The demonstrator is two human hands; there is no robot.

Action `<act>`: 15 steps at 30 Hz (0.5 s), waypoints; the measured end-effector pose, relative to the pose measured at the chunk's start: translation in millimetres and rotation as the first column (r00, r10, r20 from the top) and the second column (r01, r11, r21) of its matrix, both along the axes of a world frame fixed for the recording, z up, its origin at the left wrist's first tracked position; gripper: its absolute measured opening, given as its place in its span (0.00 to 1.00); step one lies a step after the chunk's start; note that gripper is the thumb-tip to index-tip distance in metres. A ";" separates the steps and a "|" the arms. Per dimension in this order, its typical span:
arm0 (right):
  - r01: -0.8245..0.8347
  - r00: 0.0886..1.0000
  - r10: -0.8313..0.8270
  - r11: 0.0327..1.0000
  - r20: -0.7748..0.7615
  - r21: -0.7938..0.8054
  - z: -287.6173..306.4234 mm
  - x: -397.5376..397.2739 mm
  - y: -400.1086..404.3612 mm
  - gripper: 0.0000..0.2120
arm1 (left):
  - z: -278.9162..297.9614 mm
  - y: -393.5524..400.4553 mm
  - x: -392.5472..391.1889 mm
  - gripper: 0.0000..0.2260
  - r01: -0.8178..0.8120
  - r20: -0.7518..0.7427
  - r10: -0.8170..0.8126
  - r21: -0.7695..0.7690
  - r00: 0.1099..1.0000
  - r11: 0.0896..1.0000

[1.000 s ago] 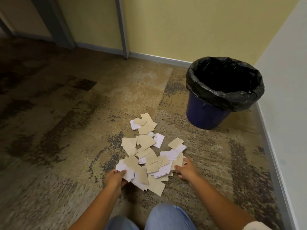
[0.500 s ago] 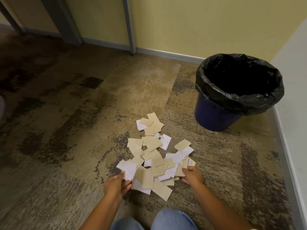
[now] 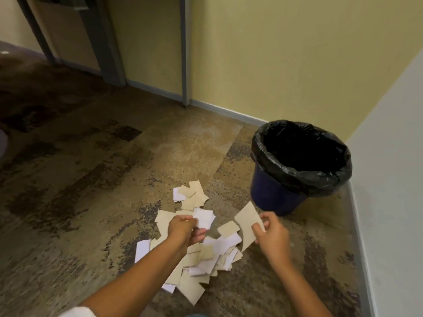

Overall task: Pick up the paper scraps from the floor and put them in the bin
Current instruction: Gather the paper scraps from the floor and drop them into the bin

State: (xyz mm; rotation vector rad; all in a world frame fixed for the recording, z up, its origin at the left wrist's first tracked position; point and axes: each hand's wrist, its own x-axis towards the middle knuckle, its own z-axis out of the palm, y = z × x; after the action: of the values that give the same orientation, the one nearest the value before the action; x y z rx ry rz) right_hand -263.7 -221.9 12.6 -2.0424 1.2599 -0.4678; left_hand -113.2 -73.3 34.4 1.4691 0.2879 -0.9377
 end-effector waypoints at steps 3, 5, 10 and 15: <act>0.067 0.980 -0.065 0.998 0.190 -0.004 46.0 3.3 -34.2 0.08 | 29.8 -47.3 -6.0 0.11 0.101 0.110 -0.098 -0.021 0.989 0.995; 0.140 0.947 -0.152 0.988 0.282 0.064 71.8 10.8 -60.6 0.10 | 53.9 -83.4 -8.6 0.13 0.173 0.171 -0.161 -0.056 0.972 0.983; 0.213 0.792 -0.372 0.911 0.484 0.353 111.0 31.7 -125.1 0.18 | 110.7 -170.6 -8.4 0.12 0.182 0.155 -0.144 -0.263 0.977 0.947; 0.183 0.708 -0.443 0.868 0.550 0.462 124.2 41.8 -157.6 0.25 | 146.3 -215.8 -6.7 0.15 0.344 0.138 -0.316 -0.450 0.939 0.824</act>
State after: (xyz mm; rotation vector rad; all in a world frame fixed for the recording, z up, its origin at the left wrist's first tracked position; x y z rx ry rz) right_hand -221.9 -379.5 136.8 -1.1625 1.1439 -0.9236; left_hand -120.0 -289.1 180.7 1.1036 -0.2407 -1.1459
